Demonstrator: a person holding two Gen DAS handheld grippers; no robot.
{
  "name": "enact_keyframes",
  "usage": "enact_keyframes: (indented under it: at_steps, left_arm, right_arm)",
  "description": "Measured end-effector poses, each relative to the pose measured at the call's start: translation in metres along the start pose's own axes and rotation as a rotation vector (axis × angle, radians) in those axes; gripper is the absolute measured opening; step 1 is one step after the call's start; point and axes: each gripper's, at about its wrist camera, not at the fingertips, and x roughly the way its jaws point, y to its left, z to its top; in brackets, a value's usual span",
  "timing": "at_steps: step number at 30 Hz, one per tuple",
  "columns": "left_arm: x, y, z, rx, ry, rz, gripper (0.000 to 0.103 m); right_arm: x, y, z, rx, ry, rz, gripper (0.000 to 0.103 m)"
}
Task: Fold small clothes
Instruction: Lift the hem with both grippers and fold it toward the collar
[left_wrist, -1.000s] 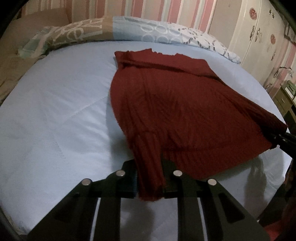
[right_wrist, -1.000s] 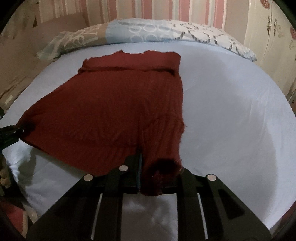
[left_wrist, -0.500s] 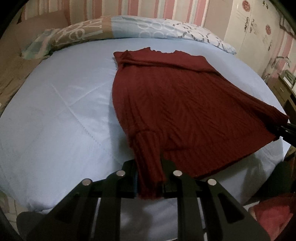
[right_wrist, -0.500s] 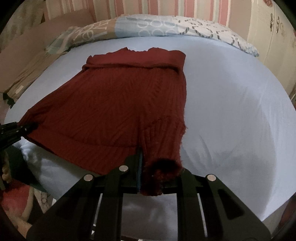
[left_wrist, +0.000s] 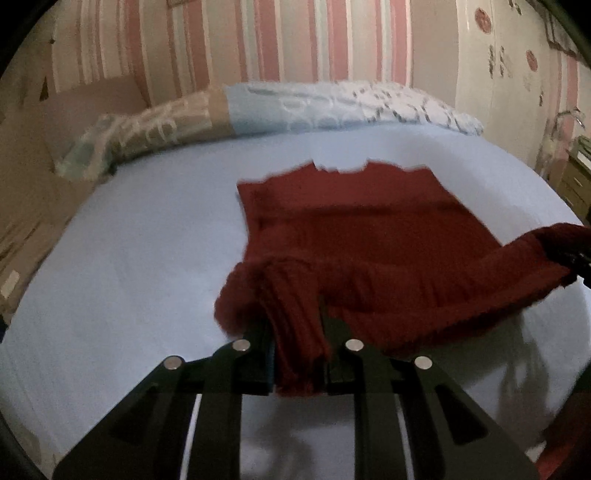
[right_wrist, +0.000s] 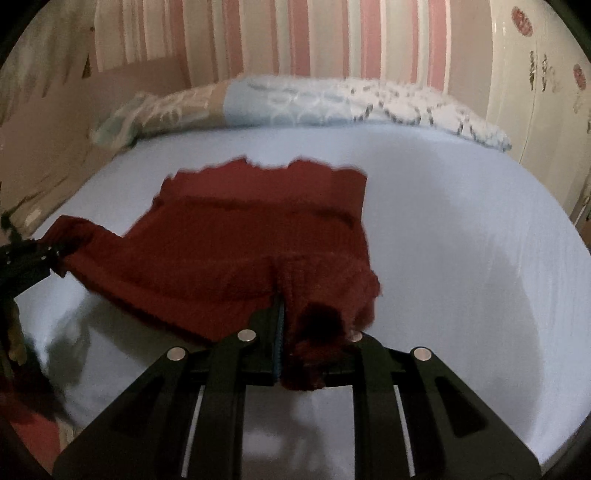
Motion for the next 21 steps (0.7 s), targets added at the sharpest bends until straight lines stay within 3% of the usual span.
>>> enact_keyframes:
  at_steps: [6,10,16,21]
  left_arm:
    - [0.042,0.011,0.06,0.004,-0.053,0.037,0.017]
    - [0.085,0.017,0.103,0.012,-0.038,0.045,0.017]
    - [0.164,0.02,0.152,0.048,0.036,0.048,0.017]
    - [0.226,0.024,0.149,0.044,0.115,0.046,0.017]
  right_arm:
    - [0.042,-0.009,0.061,0.005,-0.059,-0.017,0.015]
    - [0.078,-0.013,0.102,0.011,-0.042,-0.032,0.015]
    - [0.153,-0.033,0.15,0.06,0.066,-0.032,0.015]
    - [0.215,-0.041,0.151,0.07,0.158,-0.051,0.015]
